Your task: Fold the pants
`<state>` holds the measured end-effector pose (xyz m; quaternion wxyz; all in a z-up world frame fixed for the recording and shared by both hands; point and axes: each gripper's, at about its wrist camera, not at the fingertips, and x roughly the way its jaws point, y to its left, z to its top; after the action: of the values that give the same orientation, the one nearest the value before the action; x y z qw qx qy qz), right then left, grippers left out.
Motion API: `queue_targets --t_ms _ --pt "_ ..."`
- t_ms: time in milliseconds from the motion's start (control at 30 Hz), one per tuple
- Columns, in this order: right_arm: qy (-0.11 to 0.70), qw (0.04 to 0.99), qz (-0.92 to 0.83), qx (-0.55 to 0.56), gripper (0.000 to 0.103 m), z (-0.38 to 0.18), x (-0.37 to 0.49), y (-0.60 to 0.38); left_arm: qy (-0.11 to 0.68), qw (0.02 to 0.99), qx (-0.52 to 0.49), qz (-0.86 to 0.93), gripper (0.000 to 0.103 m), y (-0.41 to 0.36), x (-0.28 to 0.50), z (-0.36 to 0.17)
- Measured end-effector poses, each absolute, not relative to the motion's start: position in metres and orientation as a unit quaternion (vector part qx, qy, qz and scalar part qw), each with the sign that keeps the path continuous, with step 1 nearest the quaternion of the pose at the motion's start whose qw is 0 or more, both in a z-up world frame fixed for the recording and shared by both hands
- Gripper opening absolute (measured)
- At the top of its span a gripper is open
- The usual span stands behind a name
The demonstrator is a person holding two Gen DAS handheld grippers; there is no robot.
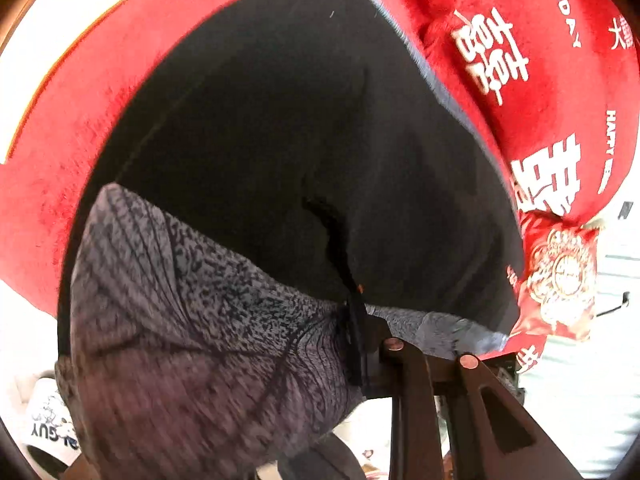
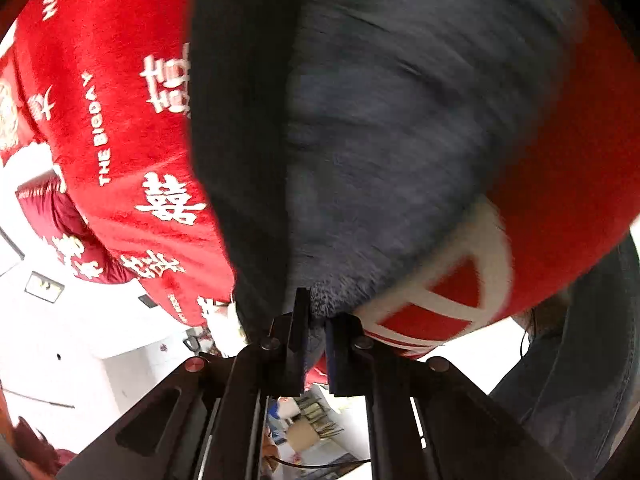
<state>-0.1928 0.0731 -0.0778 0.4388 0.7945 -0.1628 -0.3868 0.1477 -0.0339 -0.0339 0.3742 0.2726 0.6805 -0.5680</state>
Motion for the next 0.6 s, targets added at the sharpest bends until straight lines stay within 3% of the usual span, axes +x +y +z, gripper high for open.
queue_targets --t_ms 333,600 --pt "-0.036 0.555 -0.359 0.750 0.007 0.013 -0.231 -0.080 0.633 0.407 0.234 -0.616 0.027 -0.122 0.110 0.050" --pt "0.054 0.574 -0.342 0.742 0.007 -0.005 -0.262 -0.211 0.592 0.455 0.263 -0.611 0.027 -0.228 0.083 0.021"
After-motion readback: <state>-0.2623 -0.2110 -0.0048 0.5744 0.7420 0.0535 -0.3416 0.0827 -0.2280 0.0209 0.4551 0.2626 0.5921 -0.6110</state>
